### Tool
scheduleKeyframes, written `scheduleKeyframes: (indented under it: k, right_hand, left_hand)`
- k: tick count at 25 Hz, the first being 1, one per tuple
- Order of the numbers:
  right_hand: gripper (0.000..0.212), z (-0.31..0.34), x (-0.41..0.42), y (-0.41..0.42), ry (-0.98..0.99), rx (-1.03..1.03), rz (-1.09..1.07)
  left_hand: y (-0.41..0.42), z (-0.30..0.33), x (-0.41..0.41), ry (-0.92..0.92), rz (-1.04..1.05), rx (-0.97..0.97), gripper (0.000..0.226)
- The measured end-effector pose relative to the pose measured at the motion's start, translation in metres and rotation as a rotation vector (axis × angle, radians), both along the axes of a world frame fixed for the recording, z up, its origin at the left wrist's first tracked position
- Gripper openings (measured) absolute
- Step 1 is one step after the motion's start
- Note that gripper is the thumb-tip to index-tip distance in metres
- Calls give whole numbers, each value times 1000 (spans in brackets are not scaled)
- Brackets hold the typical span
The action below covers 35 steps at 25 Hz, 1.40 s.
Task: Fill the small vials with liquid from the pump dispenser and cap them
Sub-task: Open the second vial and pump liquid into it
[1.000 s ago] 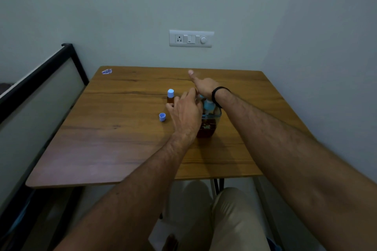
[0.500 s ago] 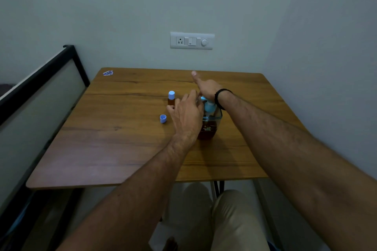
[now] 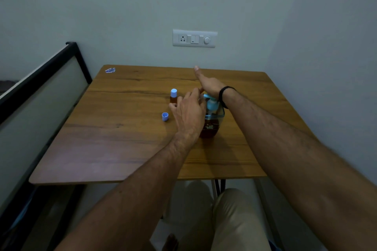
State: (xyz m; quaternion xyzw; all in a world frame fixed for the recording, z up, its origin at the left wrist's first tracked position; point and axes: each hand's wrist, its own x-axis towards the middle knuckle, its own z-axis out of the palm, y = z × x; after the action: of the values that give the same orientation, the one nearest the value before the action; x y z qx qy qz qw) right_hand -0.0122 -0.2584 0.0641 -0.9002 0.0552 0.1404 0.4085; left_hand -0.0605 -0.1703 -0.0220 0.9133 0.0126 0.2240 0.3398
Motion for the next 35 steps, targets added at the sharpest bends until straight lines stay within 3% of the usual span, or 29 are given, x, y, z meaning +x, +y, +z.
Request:
scheduleKeyframes:
  k: [3,8,12,17,21,26,30,35]
  right_hand:
    - [86,-8,0,3,-105,-71,-53]
    - [91,4,2,0,45,-23,8]
    - [93,-9,8,5,-71,-131,-37]
    - [95,0,6,-1,25,-52,14]
    - [94,-11,7,5,-84,-106,-74]
    - [94,1,4,-1,47,-50,5]
    - [93,-9,6,6,-93,-133,-45]
    - [97,1,4,-3,40,-36,6]
  left_hand:
    - [0,-1,0,1,-18,0,14]
    - [1,2,-1,-3,-18,3,13]
    - [2,-1,0,9,-25,10,9]
    - [0,0,0,-11,-16,10,11]
    - [1,0,-1,-10,-18,2,9]
    - [1,1,-1,-4,-20,13,12]
    - [2,0,-1,-4,-16,9,10]
    - [0,0,0,-6,-17,7,12]
